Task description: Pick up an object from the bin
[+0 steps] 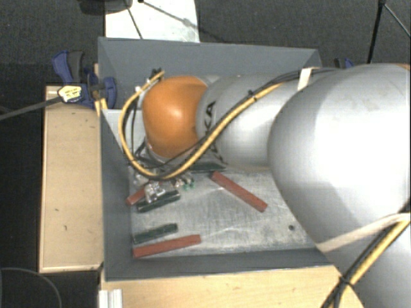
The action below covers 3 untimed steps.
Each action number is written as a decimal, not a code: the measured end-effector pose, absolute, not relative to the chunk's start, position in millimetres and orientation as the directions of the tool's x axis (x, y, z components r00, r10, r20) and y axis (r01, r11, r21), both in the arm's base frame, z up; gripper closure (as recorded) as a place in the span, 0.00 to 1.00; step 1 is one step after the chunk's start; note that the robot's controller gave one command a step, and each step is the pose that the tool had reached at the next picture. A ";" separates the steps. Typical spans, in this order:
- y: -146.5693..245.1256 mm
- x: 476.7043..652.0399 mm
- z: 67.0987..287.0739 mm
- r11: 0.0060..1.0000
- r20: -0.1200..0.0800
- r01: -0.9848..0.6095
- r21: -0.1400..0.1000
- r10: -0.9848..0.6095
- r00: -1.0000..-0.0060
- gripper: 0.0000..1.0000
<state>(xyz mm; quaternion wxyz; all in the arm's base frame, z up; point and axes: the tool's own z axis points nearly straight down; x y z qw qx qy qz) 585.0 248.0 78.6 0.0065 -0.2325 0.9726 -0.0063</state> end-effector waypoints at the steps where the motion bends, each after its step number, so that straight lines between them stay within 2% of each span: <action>1: 248.3 583.8 76.5 0.892 -0.010 -0.451 -0.013 -0.451 -0.892 1.00; 2: 248.7 581.1 76.6 0.893 -0.003 -0.451 -0.008 -0.451 -0.893 1.00; 3: 249.6 578.3 92.2 0.893 0.007 -0.450 -0.001 -0.450 -0.893 1.00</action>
Offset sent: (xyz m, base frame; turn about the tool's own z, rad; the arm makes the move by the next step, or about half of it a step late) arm -0.0001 -0.0001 0.0388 0.0001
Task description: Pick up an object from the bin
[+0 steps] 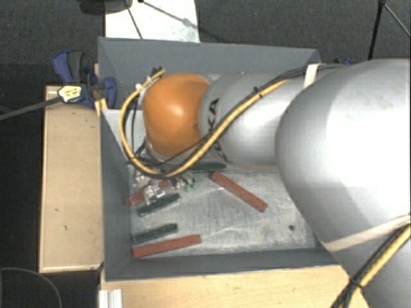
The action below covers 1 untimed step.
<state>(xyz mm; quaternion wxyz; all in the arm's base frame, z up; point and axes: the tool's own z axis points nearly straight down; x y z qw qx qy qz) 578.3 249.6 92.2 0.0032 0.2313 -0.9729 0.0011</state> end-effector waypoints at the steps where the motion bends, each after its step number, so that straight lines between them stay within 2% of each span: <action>1: 250.9 578.9 116.1 0.893 0.003 -0.451 0.000 -0.451 -0.893 1.00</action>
Offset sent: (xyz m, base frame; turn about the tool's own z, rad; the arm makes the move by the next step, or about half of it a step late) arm 0.0000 0.0001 0.0784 0.0000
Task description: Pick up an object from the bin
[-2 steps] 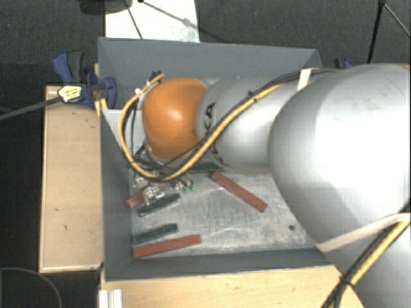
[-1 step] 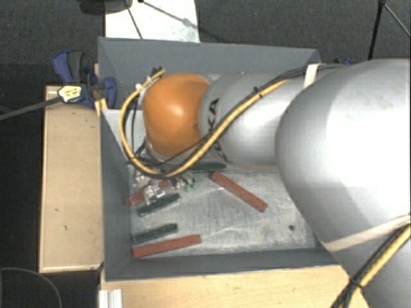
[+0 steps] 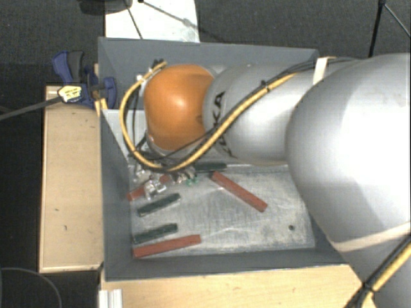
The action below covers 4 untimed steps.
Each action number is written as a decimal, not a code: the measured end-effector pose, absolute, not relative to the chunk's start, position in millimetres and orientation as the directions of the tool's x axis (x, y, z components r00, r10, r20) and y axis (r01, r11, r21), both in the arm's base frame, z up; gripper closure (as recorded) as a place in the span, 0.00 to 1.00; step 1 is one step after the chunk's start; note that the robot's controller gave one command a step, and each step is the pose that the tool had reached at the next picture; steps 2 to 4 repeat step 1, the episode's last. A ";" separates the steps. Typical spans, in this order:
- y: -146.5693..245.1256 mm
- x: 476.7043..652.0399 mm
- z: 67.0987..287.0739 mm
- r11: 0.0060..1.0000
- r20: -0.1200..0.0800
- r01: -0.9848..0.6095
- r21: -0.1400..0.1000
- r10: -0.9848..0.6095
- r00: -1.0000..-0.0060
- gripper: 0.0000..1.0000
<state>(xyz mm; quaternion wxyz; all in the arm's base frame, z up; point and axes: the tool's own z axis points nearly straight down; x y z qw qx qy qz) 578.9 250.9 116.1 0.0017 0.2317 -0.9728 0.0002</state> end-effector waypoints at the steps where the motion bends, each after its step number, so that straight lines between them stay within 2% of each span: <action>1: 251.7 579.8 135.3 0.893 -0.003 -0.450 0.001 -0.450 -0.893 1.00; 4: 251.7 579.8 135.3 0.893 -0.003 -0.450 0.001 -0.450 -0.893 1.00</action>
Offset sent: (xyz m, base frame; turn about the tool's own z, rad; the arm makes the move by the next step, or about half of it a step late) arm -0.0002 0.0000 0.0269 0.0000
